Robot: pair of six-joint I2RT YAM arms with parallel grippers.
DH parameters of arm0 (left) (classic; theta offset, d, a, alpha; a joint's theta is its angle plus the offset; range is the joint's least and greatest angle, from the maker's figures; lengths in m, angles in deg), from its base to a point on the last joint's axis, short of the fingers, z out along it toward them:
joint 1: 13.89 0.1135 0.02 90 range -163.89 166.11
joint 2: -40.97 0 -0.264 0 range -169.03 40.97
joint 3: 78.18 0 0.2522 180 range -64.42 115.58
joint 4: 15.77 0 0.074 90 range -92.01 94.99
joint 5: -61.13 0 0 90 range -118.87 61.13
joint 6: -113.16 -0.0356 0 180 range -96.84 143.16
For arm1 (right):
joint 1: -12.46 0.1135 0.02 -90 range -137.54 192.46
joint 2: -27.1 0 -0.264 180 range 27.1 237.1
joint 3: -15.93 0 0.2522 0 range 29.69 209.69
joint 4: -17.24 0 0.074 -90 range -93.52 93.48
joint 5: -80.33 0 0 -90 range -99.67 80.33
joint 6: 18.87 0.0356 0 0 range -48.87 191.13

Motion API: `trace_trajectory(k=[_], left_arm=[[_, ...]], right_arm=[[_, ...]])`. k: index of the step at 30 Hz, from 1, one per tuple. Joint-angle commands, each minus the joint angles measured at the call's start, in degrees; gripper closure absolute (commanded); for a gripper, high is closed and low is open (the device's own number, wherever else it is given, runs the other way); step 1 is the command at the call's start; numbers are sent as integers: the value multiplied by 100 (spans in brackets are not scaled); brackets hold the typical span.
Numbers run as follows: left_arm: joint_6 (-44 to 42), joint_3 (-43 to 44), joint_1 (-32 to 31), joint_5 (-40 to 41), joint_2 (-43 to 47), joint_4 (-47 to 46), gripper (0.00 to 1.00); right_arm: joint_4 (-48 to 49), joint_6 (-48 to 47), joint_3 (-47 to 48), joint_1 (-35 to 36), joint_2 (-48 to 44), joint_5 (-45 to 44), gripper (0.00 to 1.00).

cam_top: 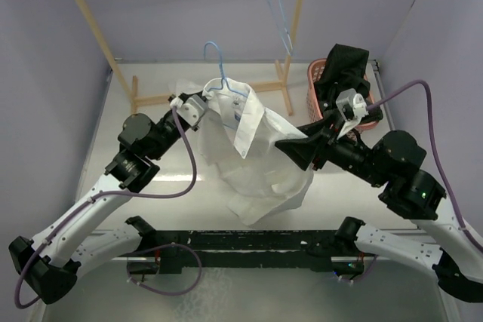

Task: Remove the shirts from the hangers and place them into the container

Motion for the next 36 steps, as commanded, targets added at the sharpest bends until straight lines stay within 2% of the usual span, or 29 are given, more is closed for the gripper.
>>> trace_trajectory(k=[1, 4, 9, 14, 17, 19, 22, 26, 31, 36], left_arm=[[-471, 82, 13, 218, 178, -457, 100], [-869, 248, 11, 248, 147, -48, 100], [-1585, 492, 3, 583, 55, 443, 100], [-1890, 733, -29, 1023, -103, 617, 100], [-2159, 907, -228, 1418, -289, 720, 100], [-2476, 1025, -457, 1857, -473, 757, 100], [-2851, 1070, -846, 2303, -594, 717, 100], [-2816, 1039, -1001, 2230, -411, 625, 100], [-2669, 1119, -1037, 2135, -211, 703, 100], [-2713, 1111, -1052, 2261, -196, 701, 100]], right_arm=[[-1184, -213, 873, 20, 361, -56, 50], [-1991, -305, 1301, 20, 561, -350, 42], [-2895, -364, 1743, 20, 699, -907, 39], [-3399, -331, 2117, 20, 714, -1913, 38], [-3389, -324, 2272, 20, 702, -2174, 38], [-3240, -324, 2336, 20, 714, -2088, 38], [-2808, -233, 2298, 20, 800, -1491, 39], [-2287, -21, 2127, 20, 1126, -789, 43], [-2024, 140, 1926, 20, 1512, -585, 46], [-1760, 338, 1654, 20, 1500, -419, 48]])
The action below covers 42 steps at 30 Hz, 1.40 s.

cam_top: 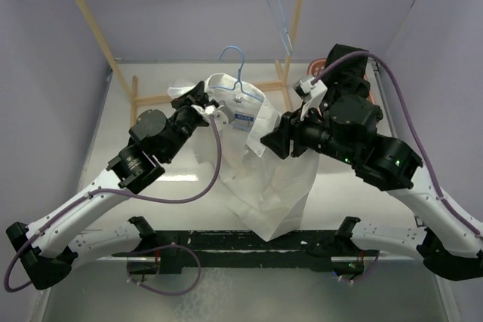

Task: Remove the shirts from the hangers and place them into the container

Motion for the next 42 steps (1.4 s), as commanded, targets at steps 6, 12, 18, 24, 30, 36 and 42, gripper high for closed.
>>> trace_trajectory(k=[6, 12, 18, 24, 30, 36, 42], left_arm=[[23, 225, -34, 201, 110, -587, 100], [119, 129, -32, 177, 97, -608, 100], [103, 9, -35, 258, 65, -678, 100], [83, -31, -35, 537, -103, -789, 100], [-15, 42, -37, 983, -230, -1056, 100], [-374, 123, -33, 1737, -272, -1612, 100], [-865, 178, -37, 2295, -277, -2298, 100]], right_arm=[[867, 406, -501, 16, -137, 580, 48], [1479, 551, -811, 16, -140, 661, 52], [1633, 588, -824, 16, -176, 556, 100], [-530, 138, 693, 16, -205, -502, 100], [-2949, -441, 2432, 16, 133, -1992, 100], [-4100, -255, 2778, 16, 100, -3718, 100], [-4278, -170, 2632, 16, -36, -4572, 100]])
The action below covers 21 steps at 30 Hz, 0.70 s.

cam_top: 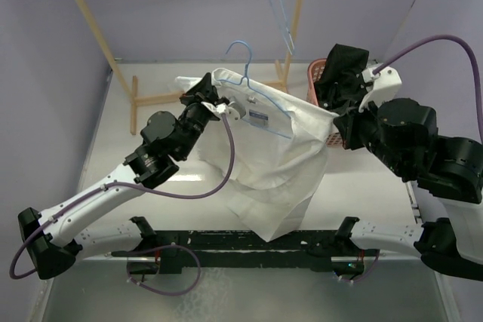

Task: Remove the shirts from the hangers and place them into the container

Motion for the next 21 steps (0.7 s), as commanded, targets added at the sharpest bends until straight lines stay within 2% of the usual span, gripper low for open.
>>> trace_trajectory(k=[1, 6, 10, 11, 12, 13, 16, 21], left_arm=[[-466, 283, 225, 1659, 168, -1061, 100], [-548, 512, 222, 1659, 168, -1153, 100], [-109, 790, 223, 1427, 314, -710, 100], [-8, 884, 221, 1401, 309, -552, 100], [49, 968, 221, 1415, 270, -393, 100], [76, 1024, 221, 1445, 217, -276, 100], [1, 1054, 221, 1589, 54, -169, 100], [-58, 994, 225, 1803, -128, -176, 100]], right_arm=[[-1029, -24, 108, -56, -337, -1731, 100], [-1287, 96, 46, -56, -340, -2298, 100], [-1373, 208, -14, -56, -315, -2853, 100], [-1272, 184, -31, -58, -336, -2647, 95], [-1013, 74, -107, -57, -436, -2284, 81], [-595, -170, -277, -56, -602, -1797, 72], [476, -400, -770, -56, -1104, -585, 51], [1185, -87, -1337, -56, -1452, 1058, 45]])
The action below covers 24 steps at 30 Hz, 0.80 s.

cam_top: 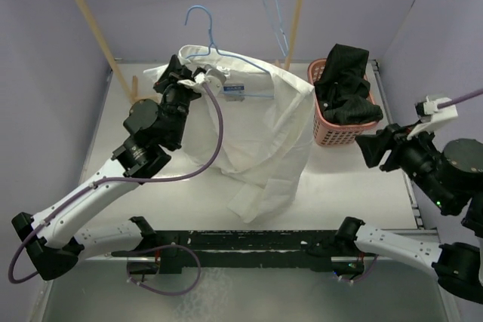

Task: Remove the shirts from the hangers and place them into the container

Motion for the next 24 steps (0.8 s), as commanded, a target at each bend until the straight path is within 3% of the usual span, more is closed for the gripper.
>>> trace_trajectory(k=[1, 9, 14, 24], left_arm=[[99, 174, -6, 470, -74, -300, 100], [215, 144, -15, 438, -4, -152, 100], [319, 54, -28, 399, 167, 5, 100], [461, -40, -60, 326, 312, 84, 100]], right_arm=[[1101, 91, -634, -15, -173, 1727, 44], [2785, -52, -2093, -15, -93, 2354, 40], [3566, -191, -2348, -15, 83, 2379, 42], [4154, -429, -2536, -15, 437, 1827, 44]])
